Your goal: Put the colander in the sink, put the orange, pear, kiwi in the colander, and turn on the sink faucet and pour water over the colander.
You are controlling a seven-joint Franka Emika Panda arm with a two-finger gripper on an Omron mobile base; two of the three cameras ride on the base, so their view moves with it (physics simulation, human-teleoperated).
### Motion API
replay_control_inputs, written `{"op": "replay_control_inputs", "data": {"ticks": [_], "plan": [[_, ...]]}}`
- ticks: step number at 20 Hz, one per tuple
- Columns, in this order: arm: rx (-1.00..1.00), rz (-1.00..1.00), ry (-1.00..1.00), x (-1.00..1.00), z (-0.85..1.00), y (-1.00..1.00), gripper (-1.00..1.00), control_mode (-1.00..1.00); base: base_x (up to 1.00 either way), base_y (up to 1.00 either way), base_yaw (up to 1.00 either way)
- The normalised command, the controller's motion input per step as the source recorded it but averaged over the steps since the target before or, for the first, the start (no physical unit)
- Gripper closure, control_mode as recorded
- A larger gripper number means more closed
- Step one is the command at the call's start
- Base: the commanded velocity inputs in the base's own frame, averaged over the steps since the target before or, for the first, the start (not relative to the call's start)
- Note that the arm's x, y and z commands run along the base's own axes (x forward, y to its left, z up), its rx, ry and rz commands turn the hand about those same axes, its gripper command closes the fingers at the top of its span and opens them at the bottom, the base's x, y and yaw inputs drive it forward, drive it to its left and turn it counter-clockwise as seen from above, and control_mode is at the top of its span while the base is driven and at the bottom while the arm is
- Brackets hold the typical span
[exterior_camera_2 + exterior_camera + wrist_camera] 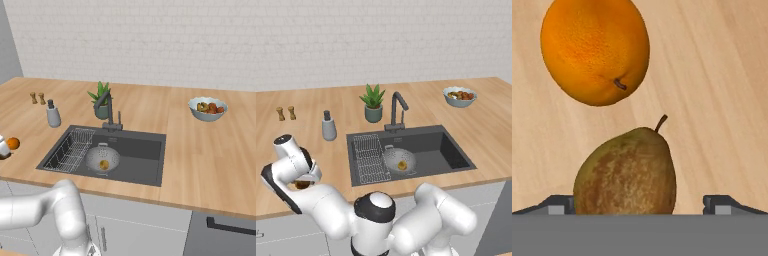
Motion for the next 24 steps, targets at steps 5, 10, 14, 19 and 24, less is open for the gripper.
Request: {"op": "replay_control_inputs", "data": {"ticks": [5,10,14,19,24], "plan": [[0.0,0.0,0.0,0.02,-0.28,0.0,-1.0,-1.0,0.0,0.0,0.0],[0.0,0.0,0.0,0.12,-0.19,0.0,1.0,-1.0,0.0,0.0,0.0],[0.0,0.0,0.0,0.01,0.0,-0.16,1.0,-1.0,0.0,0.0,0.0],[0.0,0.0,0.0,-0.58,0.1,-0.59,1.0,-1.0,0.0,0.0,0.0],[0.0,0.0,0.0,-0.64,0.27,-0.86,1.0,-1.0,0.0,0.0,0.0]]}}
